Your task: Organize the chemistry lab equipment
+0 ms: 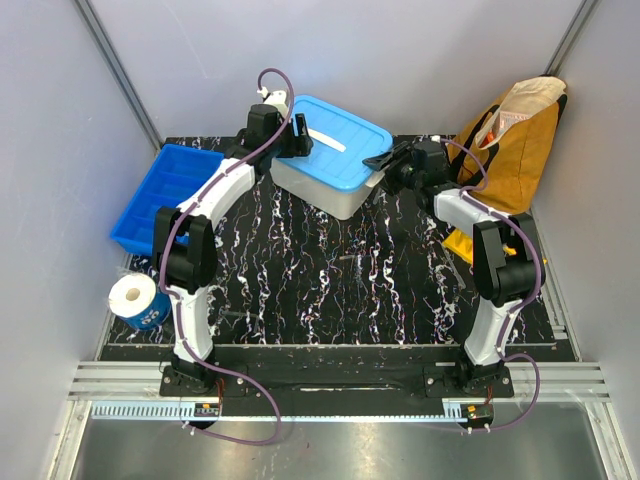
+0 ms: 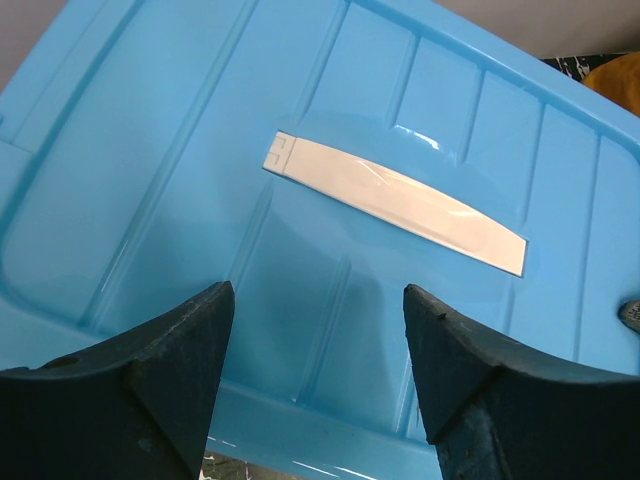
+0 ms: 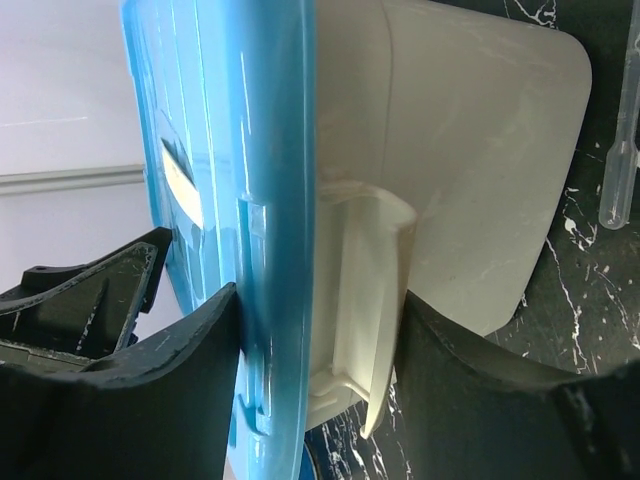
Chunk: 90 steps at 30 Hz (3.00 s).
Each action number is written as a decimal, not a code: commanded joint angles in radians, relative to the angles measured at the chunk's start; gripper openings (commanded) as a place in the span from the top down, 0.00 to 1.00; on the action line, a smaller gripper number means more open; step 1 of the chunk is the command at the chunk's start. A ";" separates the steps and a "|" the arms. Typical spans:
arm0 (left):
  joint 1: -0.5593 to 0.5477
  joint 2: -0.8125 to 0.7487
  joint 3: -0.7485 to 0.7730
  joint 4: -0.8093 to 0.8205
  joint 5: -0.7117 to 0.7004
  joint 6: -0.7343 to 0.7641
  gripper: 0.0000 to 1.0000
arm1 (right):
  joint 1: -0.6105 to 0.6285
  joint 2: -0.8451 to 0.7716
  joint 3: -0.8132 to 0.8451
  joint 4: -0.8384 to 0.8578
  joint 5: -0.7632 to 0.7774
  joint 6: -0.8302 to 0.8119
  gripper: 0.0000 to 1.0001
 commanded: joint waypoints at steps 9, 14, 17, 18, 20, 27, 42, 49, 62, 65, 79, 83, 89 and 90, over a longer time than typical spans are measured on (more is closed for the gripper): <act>-0.038 -0.016 -0.057 -0.081 0.047 -0.034 0.29 | 0.049 -0.054 0.226 -0.351 0.165 -0.234 0.64; -0.043 -0.017 -0.059 -0.076 0.053 -0.045 0.29 | 0.067 -0.021 0.334 -0.487 0.240 -0.316 0.65; -0.046 -0.017 -0.062 -0.076 0.053 -0.047 0.29 | 0.073 0.001 0.363 -0.517 0.246 -0.337 0.66; -0.044 -0.019 -0.063 -0.076 0.051 -0.048 0.29 | 0.073 0.009 0.369 -0.526 0.248 -0.340 0.67; -0.047 -0.020 -0.066 -0.075 0.053 -0.047 0.29 | 0.075 0.022 0.377 -0.538 0.250 -0.348 0.68; -0.047 -0.051 0.010 -0.168 0.084 -0.034 0.27 | 0.072 0.027 0.388 -0.561 0.251 -0.400 0.67; 0.083 -0.034 0.286 -0.383 0.168 0.033 0.07 | 0.016 0.061 0.403 -0.569 0.141 -0.505 0.71; 0.177 0.009 0.282 -0.351 0.237 0.003 0.07 | -0.031 0.107 0.449 -0.609 0.038 -0.552 0.72; 0.296 0.081 0.285 -0.282 0.344 -0.022 0.07 | -0.033 0.118 0.458 -0.618 0.039 -0.549 0.72; 0.299 0.098 0.279 -0.254 0.409 -0.045 0.06 | -0.034 0.121 0.458 -0.615 0.033 -0.543 0.73; 0.298 0.182 0.187 -0.047 0.559 -0.160 0.06 | -0.034 0.118 0.464 -0.587 0.027 -0.538 0.73; 0.296 0.200 0.173 -0.021 0.571 -0.183 0.06 | -0.036 0.113 0.458 -0.578 0.029 -0.537 0.73; 0.298 0.203 0.150 0.004 0.582 -0.195 0.07 | -0.036 0.122 0.458 -0.574 0.023 -0.534 0.73; 0.298 0.197 0.145 -0.009 0.565 -0.188 0.07 | -0.034 0.122 0.458 -0.574 0.024 -0.532 0.73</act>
